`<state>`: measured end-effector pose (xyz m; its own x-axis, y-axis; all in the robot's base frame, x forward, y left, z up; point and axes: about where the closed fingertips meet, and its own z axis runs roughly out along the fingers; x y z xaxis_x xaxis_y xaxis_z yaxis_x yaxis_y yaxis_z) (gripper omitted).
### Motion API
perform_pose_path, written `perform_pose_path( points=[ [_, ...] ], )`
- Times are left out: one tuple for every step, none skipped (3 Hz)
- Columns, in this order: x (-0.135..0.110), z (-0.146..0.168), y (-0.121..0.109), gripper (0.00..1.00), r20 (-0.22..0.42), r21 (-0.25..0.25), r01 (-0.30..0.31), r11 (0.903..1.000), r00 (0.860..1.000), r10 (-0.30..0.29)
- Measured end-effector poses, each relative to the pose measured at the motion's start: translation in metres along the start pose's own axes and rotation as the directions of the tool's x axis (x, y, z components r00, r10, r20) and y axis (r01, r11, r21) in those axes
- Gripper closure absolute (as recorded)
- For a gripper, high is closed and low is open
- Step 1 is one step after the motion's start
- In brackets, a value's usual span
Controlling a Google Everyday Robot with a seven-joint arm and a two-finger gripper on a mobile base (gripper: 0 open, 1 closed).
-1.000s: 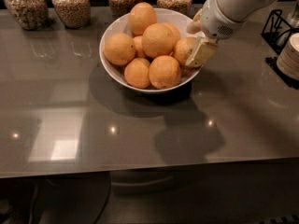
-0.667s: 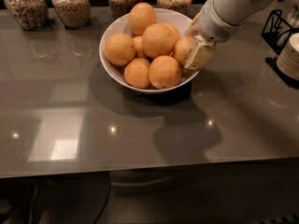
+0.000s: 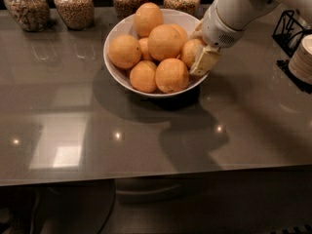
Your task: Pick orange from white bowl
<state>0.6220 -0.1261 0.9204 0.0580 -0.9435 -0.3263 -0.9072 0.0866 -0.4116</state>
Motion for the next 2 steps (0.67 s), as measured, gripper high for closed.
perform_pose_path(
  points=[
    [-0.0004, 0.012, 0.002, 0.38, -0.002, -0.017, 0.008, 0.9998, 1.0, -0.008],
    [-0.0003, 0.0166, 0.0023, 0.44, -0.008, -0.027, 0.012, 0.9996, 1.0, -0.013]
  ],
)
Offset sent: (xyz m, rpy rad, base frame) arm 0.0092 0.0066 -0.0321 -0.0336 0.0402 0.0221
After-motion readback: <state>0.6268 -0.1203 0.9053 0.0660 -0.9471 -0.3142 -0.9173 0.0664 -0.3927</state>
